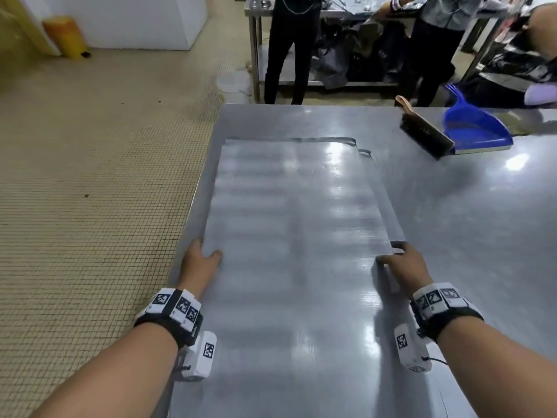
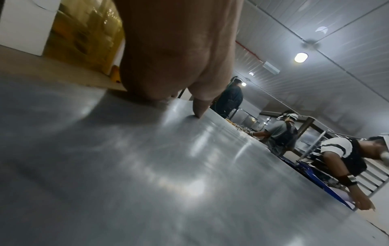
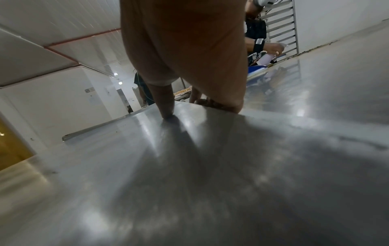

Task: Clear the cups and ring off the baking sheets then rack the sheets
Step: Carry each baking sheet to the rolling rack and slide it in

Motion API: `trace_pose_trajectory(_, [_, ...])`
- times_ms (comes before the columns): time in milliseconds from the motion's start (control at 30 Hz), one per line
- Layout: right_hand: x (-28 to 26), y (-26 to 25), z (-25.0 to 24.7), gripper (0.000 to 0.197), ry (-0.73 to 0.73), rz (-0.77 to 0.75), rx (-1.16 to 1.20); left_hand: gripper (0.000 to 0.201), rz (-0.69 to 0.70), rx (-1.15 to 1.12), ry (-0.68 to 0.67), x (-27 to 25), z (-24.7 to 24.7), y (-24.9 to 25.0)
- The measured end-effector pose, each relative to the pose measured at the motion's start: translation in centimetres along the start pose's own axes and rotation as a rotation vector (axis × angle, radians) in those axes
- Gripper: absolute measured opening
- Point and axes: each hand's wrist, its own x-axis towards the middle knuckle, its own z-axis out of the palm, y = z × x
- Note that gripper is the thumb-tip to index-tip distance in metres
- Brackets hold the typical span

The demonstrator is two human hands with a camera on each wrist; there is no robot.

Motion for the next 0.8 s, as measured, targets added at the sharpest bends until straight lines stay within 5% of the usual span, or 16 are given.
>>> trace_pose_trajectory(300, [6.3, 3.0, -2.9, 0.057, -0.055, 0.017, -0.084, 0.048, -0.022, 0.154, -0.028, 1.6, 5.2, 2.7])
trace_pose_trajectory(433, [6.5, 3.0, -3.1, 0.047, -0.060, -0.017, -0.205, 0.058, -0.057, 0.331, -0.002, 2.1, 5.1, 2.2])
trace_pose_trajectory(533, [6.3, 3.1, -3.2, 0.052, -0.031, -0.085, -0.244, 0.055, -0.029, 0.393, -0.005, 2.0, 5.1, 2.4])
trace_pose_trajectory(600, [6.2, 3.4, -3.2, 0.055, -0.013, -0.119, -0.282, 0.036, -0.027, 0.410, 0.027, 1.8, 4.9, 2.3])
trace_pose_trajectory(800, [5.4, 3.4, -3.5, 0.021, 0.017, -0.204, -0.378, 0.026, -0.081, 0.340, 0.120, -0.7, 4.6, 1.8])
